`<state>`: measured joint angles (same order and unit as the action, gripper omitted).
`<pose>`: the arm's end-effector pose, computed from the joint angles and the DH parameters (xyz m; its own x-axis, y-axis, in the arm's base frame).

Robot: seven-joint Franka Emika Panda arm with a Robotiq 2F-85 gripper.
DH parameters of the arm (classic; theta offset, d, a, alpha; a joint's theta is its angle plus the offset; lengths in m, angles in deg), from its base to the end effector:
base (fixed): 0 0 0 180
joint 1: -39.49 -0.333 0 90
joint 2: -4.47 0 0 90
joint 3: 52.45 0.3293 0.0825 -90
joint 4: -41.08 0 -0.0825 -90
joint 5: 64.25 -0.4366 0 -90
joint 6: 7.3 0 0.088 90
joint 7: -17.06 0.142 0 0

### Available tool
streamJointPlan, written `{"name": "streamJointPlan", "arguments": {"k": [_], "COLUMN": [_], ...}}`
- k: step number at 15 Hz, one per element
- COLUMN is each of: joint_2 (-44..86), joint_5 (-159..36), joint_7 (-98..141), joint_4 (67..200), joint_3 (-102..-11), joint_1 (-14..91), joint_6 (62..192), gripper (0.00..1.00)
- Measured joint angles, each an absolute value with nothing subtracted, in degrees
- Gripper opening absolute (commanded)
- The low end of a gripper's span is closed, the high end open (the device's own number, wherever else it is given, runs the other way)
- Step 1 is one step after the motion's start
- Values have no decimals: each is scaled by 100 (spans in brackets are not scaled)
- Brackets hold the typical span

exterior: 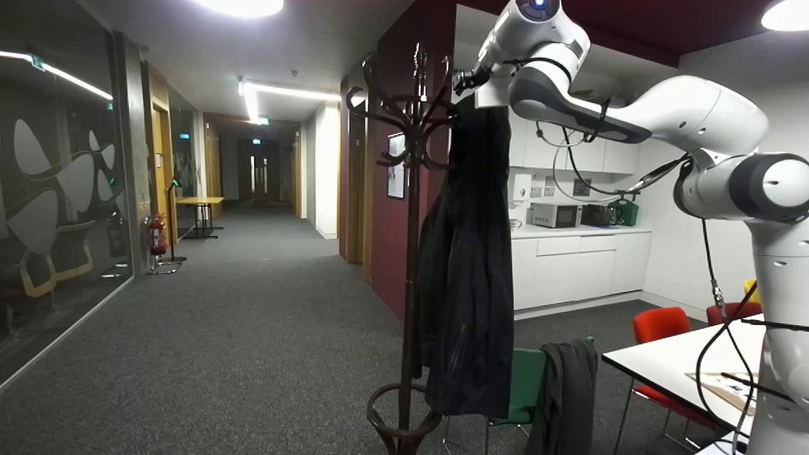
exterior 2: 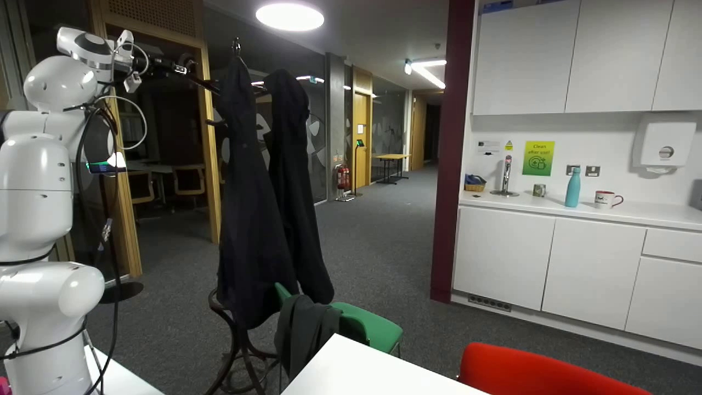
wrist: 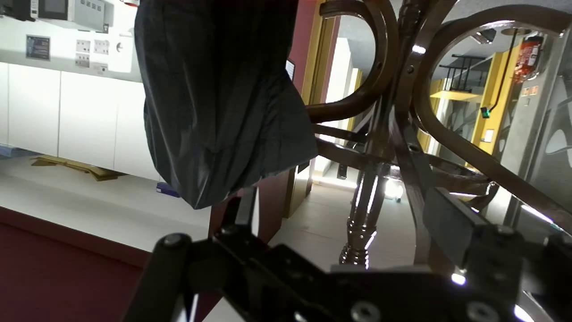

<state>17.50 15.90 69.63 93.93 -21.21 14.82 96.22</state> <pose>0.5043 0.4009 0.9215 0.1927 0.0832 0.9777 -0.2865 -0.9482 0.1372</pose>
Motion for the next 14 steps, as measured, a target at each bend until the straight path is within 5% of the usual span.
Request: {"name": "streamJointPlan", "arguments": {"k": [14], "joint_2": [1968], "joint_5": [1655], "joint_7": [6641], "joint_4": [9402], "joint_3": [-2219], "joint_1": [1584], "joint_6": [10657], "gripper": [100]}}
